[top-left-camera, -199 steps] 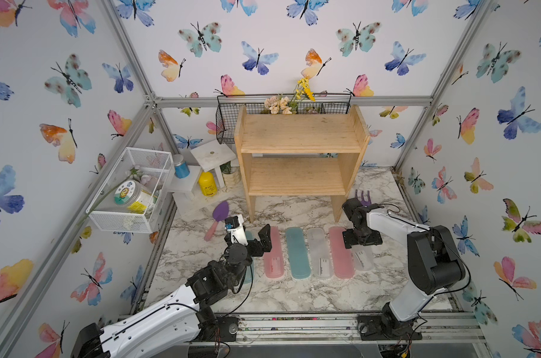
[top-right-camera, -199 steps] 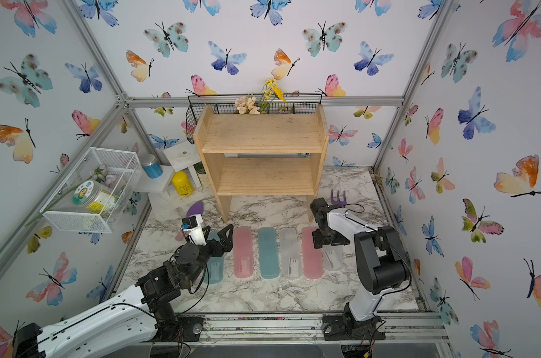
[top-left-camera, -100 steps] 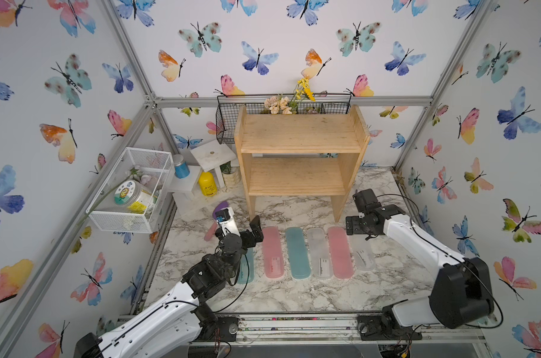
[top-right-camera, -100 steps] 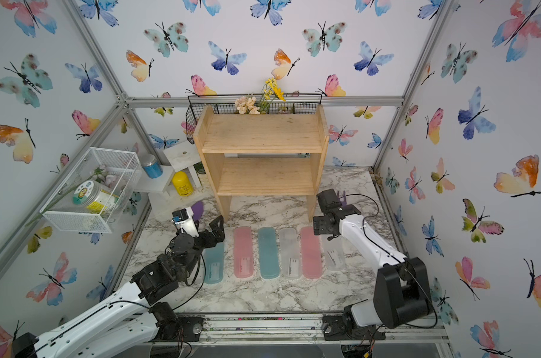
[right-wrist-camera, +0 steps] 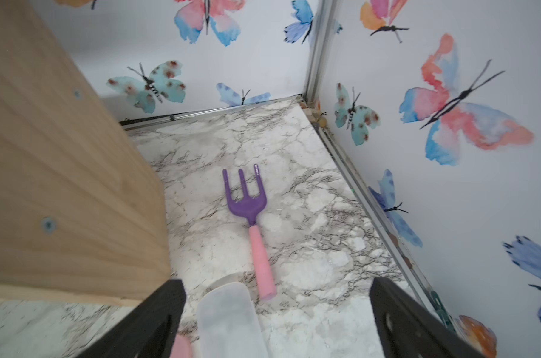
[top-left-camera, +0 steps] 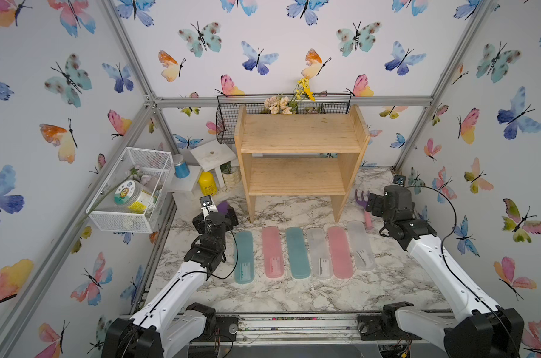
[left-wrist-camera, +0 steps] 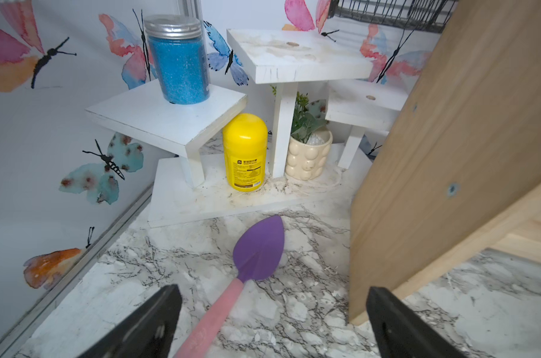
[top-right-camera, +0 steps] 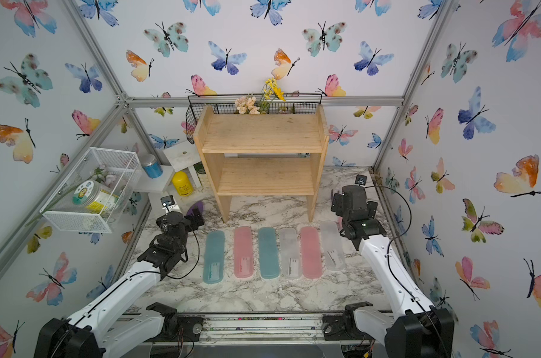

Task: Remove the pencil cases from the shelf
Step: Reset both arms

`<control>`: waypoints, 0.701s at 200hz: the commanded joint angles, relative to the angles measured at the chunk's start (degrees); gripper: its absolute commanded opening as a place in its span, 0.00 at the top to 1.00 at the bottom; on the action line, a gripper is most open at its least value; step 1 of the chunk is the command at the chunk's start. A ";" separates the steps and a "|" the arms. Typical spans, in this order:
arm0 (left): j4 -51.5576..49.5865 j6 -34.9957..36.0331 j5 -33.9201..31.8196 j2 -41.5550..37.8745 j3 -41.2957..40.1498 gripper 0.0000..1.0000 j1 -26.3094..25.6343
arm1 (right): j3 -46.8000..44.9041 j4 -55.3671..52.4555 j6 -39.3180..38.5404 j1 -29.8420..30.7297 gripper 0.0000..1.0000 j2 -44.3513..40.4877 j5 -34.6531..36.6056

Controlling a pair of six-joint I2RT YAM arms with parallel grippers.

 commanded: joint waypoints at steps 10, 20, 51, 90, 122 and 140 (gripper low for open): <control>11.66 5.24 7.87 2.13 -5.35 0.01 7.96 | -4.46 10.74 -2.80 -3.24 0.01 1.97 -1.06; 15.93 5.71 10.08 3.00 -7.23 0.01 10.68 | -4.48 12.83 -4.05 -3.69 0.01 3.47 -1.32; 24.38 7.27 14.16 8.85 -9.42 0.01 15.84 | -4.50 17.85 -5.04 -7.15 0.01 7.28 -2.83; 31.79 6.68 20.28 16.56 -11.23 0.01 18.75 | -12.08 33.11 -7.33 -12.34 0.01 8.90 -10.66; 39.67 7.09 21.94 17.26 -15.98 0.01 18.72 | -15.70 42.42 -8.33 -12.57 0.01 15.22 -18.48; 42.19 7.90 23.13 16.98 -17.44 0.01 18.58 | -17.69 46.13 -6.92 -12.59 0.01 17.93 -24.36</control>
